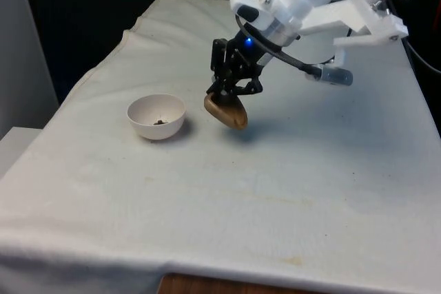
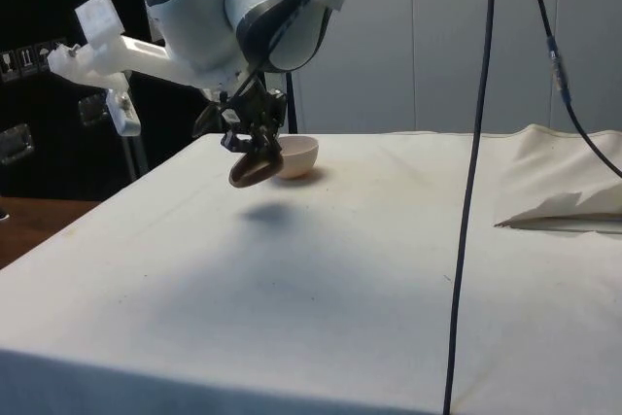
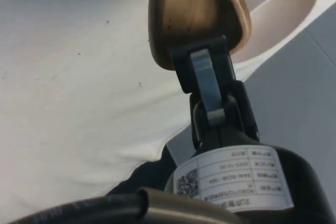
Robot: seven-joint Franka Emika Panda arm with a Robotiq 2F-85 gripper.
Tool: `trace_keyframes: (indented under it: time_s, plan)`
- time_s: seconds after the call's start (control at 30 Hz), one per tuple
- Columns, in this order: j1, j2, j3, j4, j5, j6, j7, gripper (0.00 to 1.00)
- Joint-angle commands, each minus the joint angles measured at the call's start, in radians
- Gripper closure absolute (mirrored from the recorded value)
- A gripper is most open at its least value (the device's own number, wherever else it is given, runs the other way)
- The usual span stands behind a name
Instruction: Pour the coffee beans from the cup into the bowl.
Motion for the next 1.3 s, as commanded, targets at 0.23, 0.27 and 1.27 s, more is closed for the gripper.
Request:
trace_keyframes:
  time_s: [0.23, 0.27, 1.27]
  plan:
    - [-0.011, -0.007, 0.007, -0.028, 0.037, 0.063, -0.006, 1.00]
    - [-0.011, -0.007, 0.007, -0.031, 0.041, 0.068, -0.006, 1.00]
    - [-0.026, -0.004, 0.007, -0.081, 0.145, 0.232, -0.022, 1.00]
